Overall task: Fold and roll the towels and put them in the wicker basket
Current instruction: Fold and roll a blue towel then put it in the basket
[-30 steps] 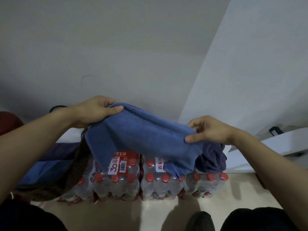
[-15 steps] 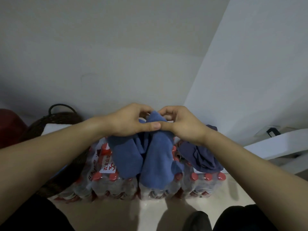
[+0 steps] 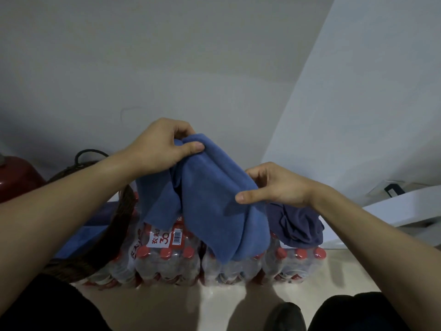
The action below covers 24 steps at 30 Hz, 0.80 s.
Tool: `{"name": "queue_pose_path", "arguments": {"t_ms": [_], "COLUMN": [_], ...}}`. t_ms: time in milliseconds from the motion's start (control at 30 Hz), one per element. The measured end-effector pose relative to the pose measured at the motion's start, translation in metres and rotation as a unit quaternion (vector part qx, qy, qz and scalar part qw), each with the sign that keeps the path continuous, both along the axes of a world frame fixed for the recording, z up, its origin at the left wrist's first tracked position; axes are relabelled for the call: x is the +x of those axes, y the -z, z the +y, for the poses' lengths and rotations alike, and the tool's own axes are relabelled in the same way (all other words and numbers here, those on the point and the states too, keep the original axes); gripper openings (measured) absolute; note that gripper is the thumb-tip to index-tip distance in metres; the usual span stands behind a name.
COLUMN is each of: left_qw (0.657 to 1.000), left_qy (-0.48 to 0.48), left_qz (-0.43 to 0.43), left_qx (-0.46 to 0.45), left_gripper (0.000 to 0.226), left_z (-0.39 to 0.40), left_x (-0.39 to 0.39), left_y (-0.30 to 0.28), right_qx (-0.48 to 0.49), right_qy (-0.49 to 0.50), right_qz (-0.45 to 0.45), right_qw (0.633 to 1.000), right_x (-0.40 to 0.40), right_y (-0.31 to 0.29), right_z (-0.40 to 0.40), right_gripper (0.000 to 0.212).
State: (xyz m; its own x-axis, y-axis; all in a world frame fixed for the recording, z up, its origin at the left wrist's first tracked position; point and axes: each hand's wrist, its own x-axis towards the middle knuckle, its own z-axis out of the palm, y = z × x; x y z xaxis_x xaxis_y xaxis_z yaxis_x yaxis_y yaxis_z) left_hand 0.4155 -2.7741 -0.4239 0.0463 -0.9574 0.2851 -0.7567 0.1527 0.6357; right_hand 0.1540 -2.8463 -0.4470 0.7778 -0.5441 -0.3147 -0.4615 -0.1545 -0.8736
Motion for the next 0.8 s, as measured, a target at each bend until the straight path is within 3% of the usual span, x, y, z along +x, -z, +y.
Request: {"name": "queue_pose_path", "arguments": {"t_ms": [167,333,500,700,800], "left_qw": [0.997,0.99,0.985,0.976,0.968], "left_qy": [-0.071,-0.132,-0.155,-0.154,-0.147], "left_qz": [-0.028,-0.049,-0.05,-0.064,-0.077], "left_qx": [-0.015,0.025,0.065,0.139,0.189], "left_gripper": [0.016,0.022,0.024,0.032,0.033], "left_z": [-0.002,-0.004,-0.004,-0.002,-0.002], "left_x": [0.016,0.042,0.057,0.067,0.068], "left_y": [0.007,0.018,0.03,0.037,0.041], "right_qx": [-0.051,-0.041,0.009,0.119,0.124], "right_qy": [-0.018,0.011,0.038,0.117,0.152], "right_qz": [0.11,0.197,0.27,0.073,-0.042], "right_qw": [0.992,0.979,0.962,0.983,0.98], "right_x": [-0.019,-0.04,-0.057,-0.06,-0.051], "right_y": [0.01,0.018,0.021,0.03,0.026], "right_z": [-0.014,-0.025,-0.033,-0.032,-0.03], "right_gripper": [0.02,0.035,0.023,0.019,0.026]}}
